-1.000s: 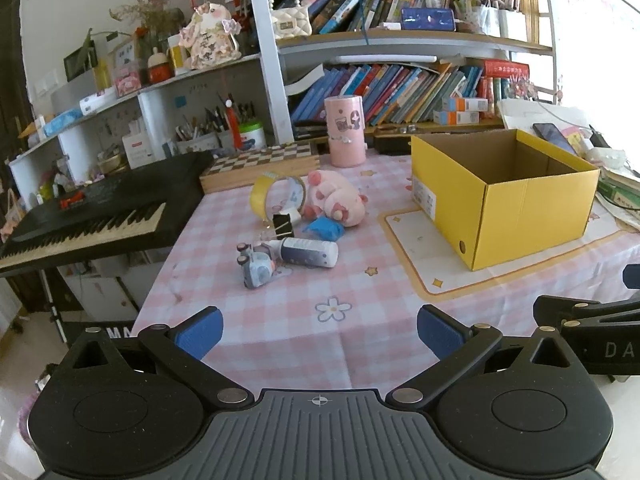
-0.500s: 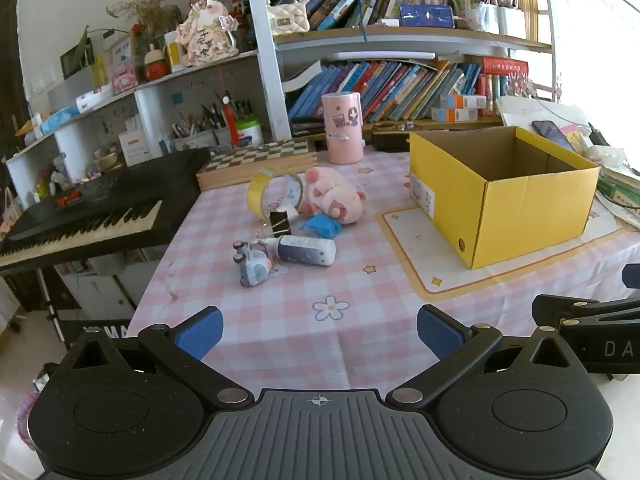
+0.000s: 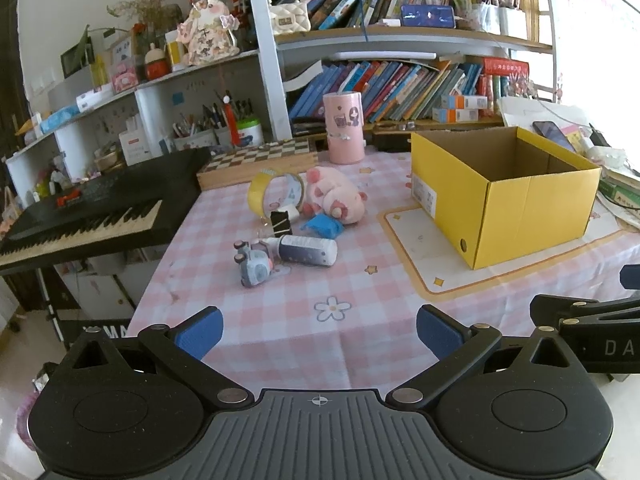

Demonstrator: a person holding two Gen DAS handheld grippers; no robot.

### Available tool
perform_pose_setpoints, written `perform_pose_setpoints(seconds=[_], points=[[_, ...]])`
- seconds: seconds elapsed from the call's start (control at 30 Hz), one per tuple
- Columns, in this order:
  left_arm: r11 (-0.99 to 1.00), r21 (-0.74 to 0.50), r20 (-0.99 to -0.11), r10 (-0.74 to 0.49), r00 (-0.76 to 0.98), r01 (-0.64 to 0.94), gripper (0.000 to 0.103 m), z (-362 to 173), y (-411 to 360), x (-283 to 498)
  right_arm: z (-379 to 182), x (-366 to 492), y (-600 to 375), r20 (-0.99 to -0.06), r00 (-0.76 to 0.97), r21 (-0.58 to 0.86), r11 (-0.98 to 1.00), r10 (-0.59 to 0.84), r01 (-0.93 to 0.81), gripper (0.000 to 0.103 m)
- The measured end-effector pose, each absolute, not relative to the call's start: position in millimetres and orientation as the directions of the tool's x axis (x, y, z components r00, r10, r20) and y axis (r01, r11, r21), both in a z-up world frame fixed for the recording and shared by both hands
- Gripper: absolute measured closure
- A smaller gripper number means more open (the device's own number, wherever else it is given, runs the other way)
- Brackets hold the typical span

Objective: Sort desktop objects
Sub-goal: 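Move both open grippers toward the toys beside the yellow box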

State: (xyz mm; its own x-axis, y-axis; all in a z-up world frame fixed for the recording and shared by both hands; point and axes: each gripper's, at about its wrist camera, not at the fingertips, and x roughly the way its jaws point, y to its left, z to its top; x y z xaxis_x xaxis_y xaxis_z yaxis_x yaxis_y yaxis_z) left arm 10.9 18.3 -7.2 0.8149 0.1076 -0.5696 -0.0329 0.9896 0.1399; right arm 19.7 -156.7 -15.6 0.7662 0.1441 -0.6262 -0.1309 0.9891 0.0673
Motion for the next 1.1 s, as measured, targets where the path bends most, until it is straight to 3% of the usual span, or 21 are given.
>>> perform_pose_setpoints(seconds=[0.23, 1.1], points=[[0.995, 0.093, -0.593, 0.082, 0.801, -0.033, 0.0, -10.9, 26.6, 10.6, -15.0, 18.3, -153.0, -0.621, 0.771, 0.042, 0.988, 0.14, -0.145, 0.0], [0.992, 0.101, -0.555, 0.121, 0.823, -0.077, 0.0, -5.2, 38.7, -0.4, -13.0, 13.8, -138.7, -0.608, 0.769, 0.064, 0.978, 0.197, -0.2, 0.0]])
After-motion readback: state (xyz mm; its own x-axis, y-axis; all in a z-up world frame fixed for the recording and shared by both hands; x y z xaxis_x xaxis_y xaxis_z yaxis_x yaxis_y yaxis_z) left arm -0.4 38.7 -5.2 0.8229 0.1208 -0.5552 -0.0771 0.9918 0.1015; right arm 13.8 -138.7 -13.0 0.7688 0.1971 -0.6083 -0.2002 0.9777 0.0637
